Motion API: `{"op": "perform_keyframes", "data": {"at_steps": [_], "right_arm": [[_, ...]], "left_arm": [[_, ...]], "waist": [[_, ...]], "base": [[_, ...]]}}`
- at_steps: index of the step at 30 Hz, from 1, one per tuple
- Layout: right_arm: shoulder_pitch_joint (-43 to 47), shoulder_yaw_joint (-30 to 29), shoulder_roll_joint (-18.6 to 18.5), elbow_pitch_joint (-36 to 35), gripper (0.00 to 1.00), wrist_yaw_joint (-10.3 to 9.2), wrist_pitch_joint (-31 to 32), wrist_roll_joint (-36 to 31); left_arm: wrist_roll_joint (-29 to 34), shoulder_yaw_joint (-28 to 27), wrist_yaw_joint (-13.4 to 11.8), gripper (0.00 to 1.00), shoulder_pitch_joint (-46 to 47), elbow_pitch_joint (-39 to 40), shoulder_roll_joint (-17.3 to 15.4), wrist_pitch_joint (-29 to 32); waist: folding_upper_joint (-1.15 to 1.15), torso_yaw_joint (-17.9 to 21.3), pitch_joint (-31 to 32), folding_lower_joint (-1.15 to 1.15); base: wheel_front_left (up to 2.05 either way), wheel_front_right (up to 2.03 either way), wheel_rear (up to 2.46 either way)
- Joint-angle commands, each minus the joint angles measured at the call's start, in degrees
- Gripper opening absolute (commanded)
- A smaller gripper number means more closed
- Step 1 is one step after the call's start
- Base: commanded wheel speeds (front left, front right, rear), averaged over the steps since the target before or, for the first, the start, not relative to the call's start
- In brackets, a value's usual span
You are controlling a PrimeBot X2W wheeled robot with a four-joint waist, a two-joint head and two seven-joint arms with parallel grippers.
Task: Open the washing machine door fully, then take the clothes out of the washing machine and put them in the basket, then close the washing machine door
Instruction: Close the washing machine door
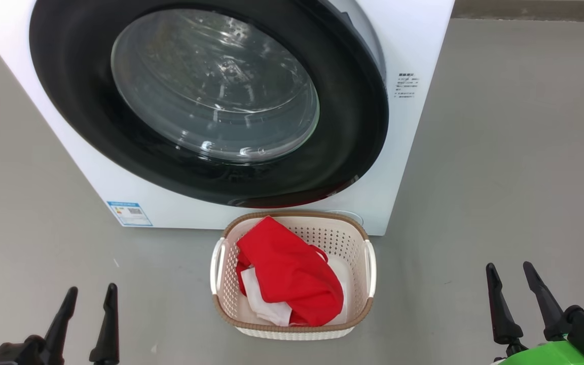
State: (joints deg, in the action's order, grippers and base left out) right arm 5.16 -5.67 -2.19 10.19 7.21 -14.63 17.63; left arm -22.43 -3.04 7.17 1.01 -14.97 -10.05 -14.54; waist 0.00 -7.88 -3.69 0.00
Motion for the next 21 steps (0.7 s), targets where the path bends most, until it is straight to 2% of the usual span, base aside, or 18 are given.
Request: {"op": "perform_keyframes", "data": {"at_steps": [1, 2, 3, 13, 21], "right_arm": [[-1.07, 1.41, -0.68, -1.43, 0.55, 0.28, -0.37, 0.13], [-1.41, 1.56, -0.68, -1.35, 0.36, 0.28, -0.37, 0.29], [-1.9, 1.66, -0.68, -1.27, 0.0, 0.28, -0.37, 0.55], [-12.5, 5.34, -0.68, 1.44, 0.0, 0.28, -0.37, 1.73], [-22.82, 7.17, -0.68, 4.38, 0.0, 0.28, -0.37, -0.31]], "left_arm": [[0.56, -2.23, 0.32, 1.0, 0.65, 1.67, -0.81, -0.46], [0.51, -2.17, 0.32, 1.0, 0.72, 1.71, -0.58, -0.46], [0.49, -2.13, 0.32, 1.0, 0.82, 1.73, -0.37, -0.46], [0.33, -1.08, 0.32, 1.0, 2.66, 1.5, 2.4, -0.46], [-0.96, 1.54, 0.32, 1.0, 4.48, 0.97, 2.88, -0.46]], "waist": [[0.0, -0.28, -0.14, 0.0], [0.0, -0.52, -0.3, 0.0], [0.0, -0.74, -0.49, 0.0], [0.0, -4.13, -2.57, 0.0], [0.0, -8.35, -4.7, 0.0]], "base": [[0.0, 0.0, 0.0], [0.0, 0.0, 0.0], [0.0, 0.0, 0.0], [0.0, 0.0, 0.0], [0.0, 0.0, 0.0]]}}
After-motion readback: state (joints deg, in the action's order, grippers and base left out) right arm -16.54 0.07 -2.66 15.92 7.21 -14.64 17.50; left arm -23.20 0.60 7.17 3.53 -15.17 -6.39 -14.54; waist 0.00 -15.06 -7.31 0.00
